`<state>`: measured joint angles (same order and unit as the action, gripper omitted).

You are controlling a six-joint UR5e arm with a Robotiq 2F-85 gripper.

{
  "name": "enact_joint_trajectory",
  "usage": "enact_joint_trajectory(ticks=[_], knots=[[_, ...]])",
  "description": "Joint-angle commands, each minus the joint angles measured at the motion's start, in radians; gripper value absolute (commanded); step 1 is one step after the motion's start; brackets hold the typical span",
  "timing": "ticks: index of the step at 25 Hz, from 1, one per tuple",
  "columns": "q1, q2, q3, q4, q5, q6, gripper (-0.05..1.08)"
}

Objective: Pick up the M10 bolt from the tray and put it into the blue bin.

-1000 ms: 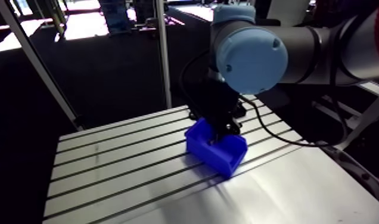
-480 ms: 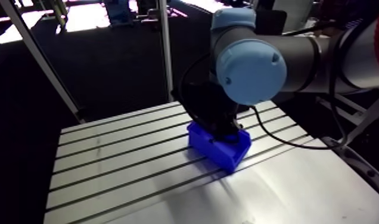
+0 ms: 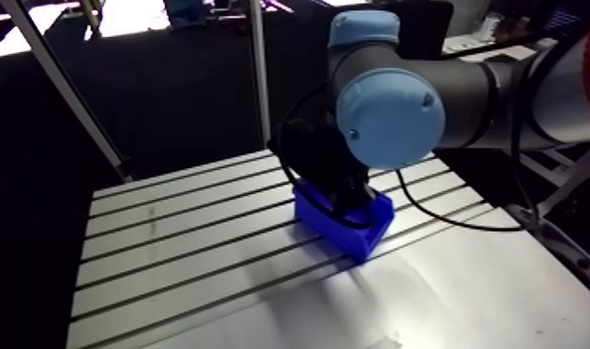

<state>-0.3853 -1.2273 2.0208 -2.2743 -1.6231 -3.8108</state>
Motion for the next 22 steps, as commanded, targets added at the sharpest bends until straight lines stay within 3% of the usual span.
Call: enact_joint_trajectory(ticks=[1,8,18,22], knots=[[0.0,0.004,0.0,-0.003,-0.002,0.001,0.95],[0.002,0.004,0.002,-0.003,-0.004,0.002,0.81],[0.005,0.001,0.003,-0.003,-0.004,0.011,0.34],[0.005,-0.002,0.0,-0.001,-0.004,0.01,0.08]])
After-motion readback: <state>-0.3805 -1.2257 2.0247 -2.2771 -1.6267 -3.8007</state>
